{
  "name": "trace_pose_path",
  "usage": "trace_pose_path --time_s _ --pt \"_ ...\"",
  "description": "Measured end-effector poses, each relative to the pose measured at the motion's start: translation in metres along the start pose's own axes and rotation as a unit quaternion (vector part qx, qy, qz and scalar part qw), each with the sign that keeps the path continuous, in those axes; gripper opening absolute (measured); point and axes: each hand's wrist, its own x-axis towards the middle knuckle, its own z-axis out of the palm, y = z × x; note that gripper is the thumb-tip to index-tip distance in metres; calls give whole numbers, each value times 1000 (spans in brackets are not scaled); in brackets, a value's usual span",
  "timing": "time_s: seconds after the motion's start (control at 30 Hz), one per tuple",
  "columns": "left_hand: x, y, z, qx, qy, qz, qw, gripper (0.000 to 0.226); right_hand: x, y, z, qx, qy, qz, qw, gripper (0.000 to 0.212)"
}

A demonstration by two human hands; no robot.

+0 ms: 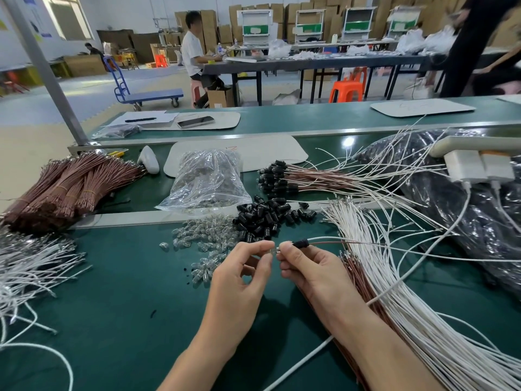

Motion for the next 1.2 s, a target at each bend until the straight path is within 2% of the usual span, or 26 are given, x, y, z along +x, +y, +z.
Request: trace_pose_path --time_s 0.43,0.83,1.2 --pt "0 -2 -1 -47 -6 -13 999 25 1 0 0 14 -1 11 1000 17" --pt "-1 -2 -1 -77 -26 -28 996 23 1 -1 -4 13 -20 18 1000 22" --pt "0 -1 -1 -81 -14 -47 995 30 -1 -2 -3 -18 -24 13 999 26"
